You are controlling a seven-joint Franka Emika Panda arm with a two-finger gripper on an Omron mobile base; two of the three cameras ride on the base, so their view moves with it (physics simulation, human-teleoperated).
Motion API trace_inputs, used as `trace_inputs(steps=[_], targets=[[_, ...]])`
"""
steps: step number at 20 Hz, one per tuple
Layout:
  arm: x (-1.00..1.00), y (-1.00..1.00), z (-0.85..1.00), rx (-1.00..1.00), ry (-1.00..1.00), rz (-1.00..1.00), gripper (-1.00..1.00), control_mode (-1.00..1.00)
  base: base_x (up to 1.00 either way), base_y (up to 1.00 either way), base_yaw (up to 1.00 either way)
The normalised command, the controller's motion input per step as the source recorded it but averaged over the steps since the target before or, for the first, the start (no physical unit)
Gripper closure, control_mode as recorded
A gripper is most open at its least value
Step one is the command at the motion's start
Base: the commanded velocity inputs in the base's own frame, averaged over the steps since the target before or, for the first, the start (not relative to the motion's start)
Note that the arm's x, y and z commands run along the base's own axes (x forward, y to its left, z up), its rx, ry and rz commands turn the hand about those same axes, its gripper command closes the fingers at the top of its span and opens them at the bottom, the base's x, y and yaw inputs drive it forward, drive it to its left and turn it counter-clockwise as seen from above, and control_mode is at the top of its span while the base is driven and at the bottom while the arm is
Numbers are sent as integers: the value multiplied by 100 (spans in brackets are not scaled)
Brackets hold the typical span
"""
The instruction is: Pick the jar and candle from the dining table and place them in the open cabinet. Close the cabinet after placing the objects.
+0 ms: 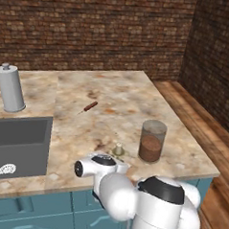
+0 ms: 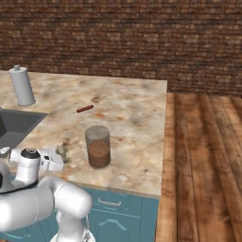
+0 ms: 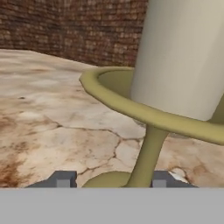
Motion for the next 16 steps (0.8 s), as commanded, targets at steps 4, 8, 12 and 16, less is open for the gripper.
trace_inputs(steps=[4,8,12,16], targets=[[-3,-2,30,-11,3,0,100,-100,0,0,0],[-13,-3,44,-5,14,0,100,-100,0,0,0],[-37,-13,46,0,15,0,100,-100,0,0,0],[-62,-24,21,16,2,0,100,-100,0,0,0]])
